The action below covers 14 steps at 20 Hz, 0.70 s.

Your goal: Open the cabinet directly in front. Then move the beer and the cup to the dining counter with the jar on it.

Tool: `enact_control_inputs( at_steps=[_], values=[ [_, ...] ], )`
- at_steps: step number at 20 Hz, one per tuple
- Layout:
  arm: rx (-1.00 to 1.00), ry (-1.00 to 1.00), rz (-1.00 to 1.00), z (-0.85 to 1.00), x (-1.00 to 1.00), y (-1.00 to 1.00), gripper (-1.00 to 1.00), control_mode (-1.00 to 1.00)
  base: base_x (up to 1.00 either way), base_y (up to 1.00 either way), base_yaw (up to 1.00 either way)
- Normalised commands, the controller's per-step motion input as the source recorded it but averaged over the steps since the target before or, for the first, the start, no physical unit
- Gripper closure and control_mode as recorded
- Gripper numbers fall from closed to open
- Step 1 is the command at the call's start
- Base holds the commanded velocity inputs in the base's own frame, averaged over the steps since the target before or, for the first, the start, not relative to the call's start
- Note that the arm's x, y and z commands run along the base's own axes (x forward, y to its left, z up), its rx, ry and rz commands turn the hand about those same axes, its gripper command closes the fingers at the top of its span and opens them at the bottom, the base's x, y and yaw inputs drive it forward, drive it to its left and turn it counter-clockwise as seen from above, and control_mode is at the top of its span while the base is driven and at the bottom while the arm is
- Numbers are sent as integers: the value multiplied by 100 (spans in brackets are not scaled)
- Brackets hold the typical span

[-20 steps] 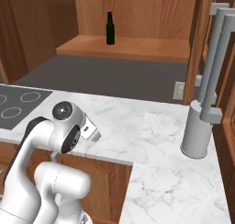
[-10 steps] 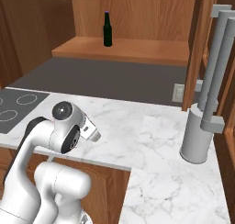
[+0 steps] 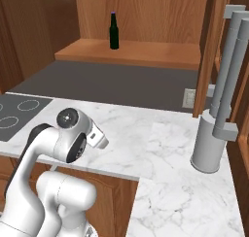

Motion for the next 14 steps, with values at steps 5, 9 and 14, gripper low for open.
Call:
enact_control_inputs(
  at_steps=[5,9,14],
  values=[
    [0,-5,4,32,2,-3,-100,-100,0,0,0],
    [-3,0,1,46,0,0,-100,-100,0,0,0],
    [-3,0,0,55,0,-1,-100,-100,0,0,0]
  ],
)
